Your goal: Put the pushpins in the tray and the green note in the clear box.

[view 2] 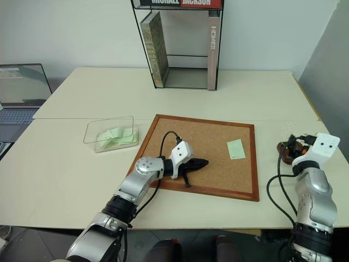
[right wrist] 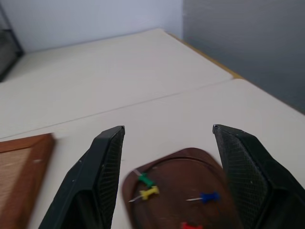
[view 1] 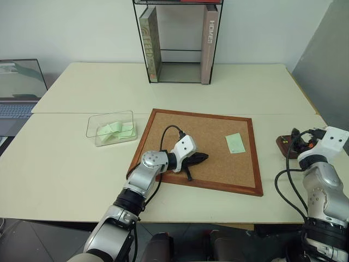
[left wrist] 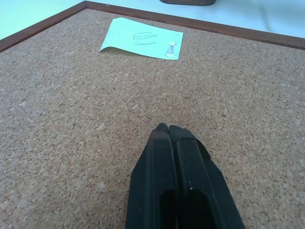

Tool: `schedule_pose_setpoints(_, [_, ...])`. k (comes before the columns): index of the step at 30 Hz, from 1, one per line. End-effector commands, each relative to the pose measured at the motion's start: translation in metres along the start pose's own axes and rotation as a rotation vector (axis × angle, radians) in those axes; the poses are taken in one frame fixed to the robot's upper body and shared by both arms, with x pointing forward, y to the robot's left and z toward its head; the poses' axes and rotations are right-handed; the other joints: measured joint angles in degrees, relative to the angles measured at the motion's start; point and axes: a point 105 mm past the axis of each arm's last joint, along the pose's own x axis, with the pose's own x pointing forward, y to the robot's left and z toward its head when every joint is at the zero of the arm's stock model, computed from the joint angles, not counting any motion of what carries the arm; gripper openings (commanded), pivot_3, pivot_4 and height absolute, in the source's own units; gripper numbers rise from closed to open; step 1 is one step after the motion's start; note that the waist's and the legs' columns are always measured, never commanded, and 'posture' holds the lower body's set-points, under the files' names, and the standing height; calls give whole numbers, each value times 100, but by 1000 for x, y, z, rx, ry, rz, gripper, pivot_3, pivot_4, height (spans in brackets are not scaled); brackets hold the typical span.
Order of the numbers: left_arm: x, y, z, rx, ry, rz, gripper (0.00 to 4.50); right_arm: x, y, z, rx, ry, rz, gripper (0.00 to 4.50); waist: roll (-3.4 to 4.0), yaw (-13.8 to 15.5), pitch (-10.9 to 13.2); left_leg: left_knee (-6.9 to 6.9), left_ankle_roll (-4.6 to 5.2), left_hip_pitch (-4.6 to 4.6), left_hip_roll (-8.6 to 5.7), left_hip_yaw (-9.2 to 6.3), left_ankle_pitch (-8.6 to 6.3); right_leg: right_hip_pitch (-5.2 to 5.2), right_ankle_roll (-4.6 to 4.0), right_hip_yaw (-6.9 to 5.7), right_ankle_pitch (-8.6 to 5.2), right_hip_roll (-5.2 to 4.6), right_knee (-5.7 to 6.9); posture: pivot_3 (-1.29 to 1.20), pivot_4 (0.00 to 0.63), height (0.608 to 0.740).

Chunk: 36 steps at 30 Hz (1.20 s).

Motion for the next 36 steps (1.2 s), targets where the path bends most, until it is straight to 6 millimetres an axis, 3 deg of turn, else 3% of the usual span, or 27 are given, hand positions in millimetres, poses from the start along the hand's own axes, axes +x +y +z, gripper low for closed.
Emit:
schedule_pose_setpoints(1, [4, -14, -27, -57, 87, -42, 0, -14, 53, -3, -57, 20, 301, 3137, 2, 2, -1, 1, 0, 0, 0, 1, 0, 0, 0, 0, 0, 0, 1, 0, 150, 740])
schedule_pose_setpoints(5, [5, -14, -27, -58, 86, -41, 0, -25, 87, -23, -173, 71, 476, 3137, -1, 0, -3, 4, 0, 1, -4, 3, 0, 1, 0, 0, 0, 3, 1, 0, 150, 740])
schedule_pose_setpoints(8, [4, -15, -27, -58, 87, -41, 0, -27, 101, -36, -229, 100, 535, 3137, -6, 0, -6, 4, 0, 2, -4, 2, 0, 1, 1, -1, 0, 9, -1, 0, 150, 740])
schedule_pose_setpoints(17, [4, -15, -27, -59, 86, -38, 0, -10, 103, -52, -268, 115, 517, 3137, -14, 6, -10, 4, 0, 2, -3, 0, 0, 1, 0, -2, 0, 11, -1, 0, 150, 740])
schedule_pose_setpoints(33, [2, -15, -27, -62, 84, -29, 0, -14, 107, -57, -339, 115, 549, 76, -17, 4, -12, 5, 0, 3, -1, 0, 0, 2, 0, 0, 0, 10, 2, 0, 150, 740])
schedule_pose_setpoints(36, [2, -15, -27, -63, 85, -29, 0, -16, 109, -54, -338, 104, 559, 27, -17, 7, -12, 5, 0, 3, -2, -1, 0, 2, 0, -1, 0, 10, 3, 0, 150, 740])
